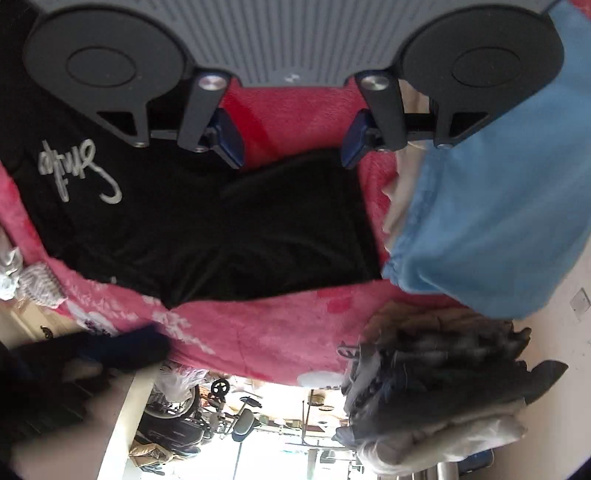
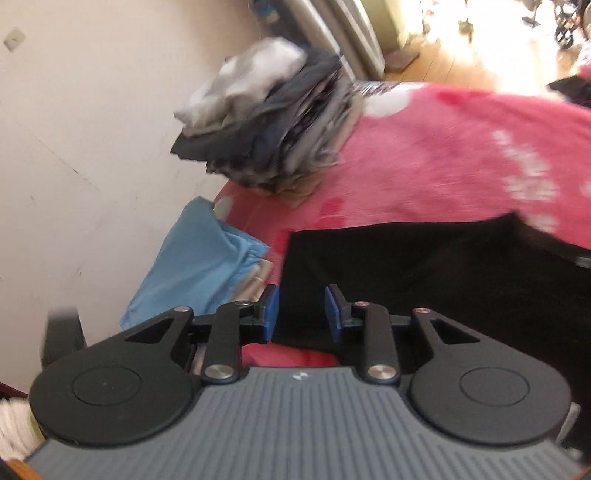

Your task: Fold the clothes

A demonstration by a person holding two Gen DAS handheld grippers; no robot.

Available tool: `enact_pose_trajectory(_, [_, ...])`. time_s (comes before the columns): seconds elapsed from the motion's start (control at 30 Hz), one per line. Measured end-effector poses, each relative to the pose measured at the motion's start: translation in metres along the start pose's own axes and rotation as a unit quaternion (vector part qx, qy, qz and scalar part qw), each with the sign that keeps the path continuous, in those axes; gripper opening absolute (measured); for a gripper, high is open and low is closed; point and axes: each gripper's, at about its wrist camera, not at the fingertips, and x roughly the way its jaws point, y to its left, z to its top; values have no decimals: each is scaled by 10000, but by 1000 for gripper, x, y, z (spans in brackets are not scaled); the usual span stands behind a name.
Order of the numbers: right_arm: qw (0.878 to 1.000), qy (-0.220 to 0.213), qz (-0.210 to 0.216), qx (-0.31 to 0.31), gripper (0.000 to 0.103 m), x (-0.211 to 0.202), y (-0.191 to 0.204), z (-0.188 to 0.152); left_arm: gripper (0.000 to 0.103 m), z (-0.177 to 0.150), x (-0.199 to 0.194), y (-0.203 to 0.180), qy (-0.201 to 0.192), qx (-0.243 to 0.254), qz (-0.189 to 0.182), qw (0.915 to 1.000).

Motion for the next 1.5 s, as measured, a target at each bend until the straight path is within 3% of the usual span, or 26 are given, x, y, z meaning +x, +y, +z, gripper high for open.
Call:
enact_pose_trajectory(0.07, [9998, 207, -26, 66, 27, 36, 11, 13, 58, -4, 14, 2, -18, -157, 288, 9995])
enact_pose_trajectory(0.23, [9977, 636, -203, 127, 29, 111, 22, 36, 57, -13, 38, 19, 15, -831, 538, 9951])
enact_pose_trajectory(0.5, [9892, 1221, -814, -48, 32, 200, 32, 60, 48, -14, 55, 24, -102, -996, 664, 9928])
enact_pose_trajectory(0.57, [9868, 1321, -933, -59, 32, 213, 32, 60, 43, -14, 56, 23, -148, -998, 692, 9925])
enact_pose_trajectory(0.73, [9819, 1416, -1219, -319, 32, 230, 36, 50, 15, -13, 59, 21, -276, -978, 750, 9920])
enact_pose_trajectory(0.87, [9802, 1288, -1356, -643, 26, 228, 44, 43, 7, -12, 56, 16, -430, -852, 744, 9927])
enact_pose_trajectory(0.93, [9819, 1192, -1318, -657, 9, 222, 43, 42, 6, -13, 53, 12, -522, -771, 733, 9930])
enact_pose_trajectory(1.2, [9976, 562, -352, 209, 5, 159, 7, 43, 6, -8, 21, -17, -1165, -215, 549, 9914])
enact_pose_trajectory(1.37, [9976, -26, 178, 671, 5, 99, -19, 55, 6, -3, -2, -52, -1705, 405, 370, 9838])
enact_pose_trajectory(1.5, [9952, -479, 320, 796, 5, 44, -45, 50, 6, -3, -1, -87, -1880, 957, 222, 9772])
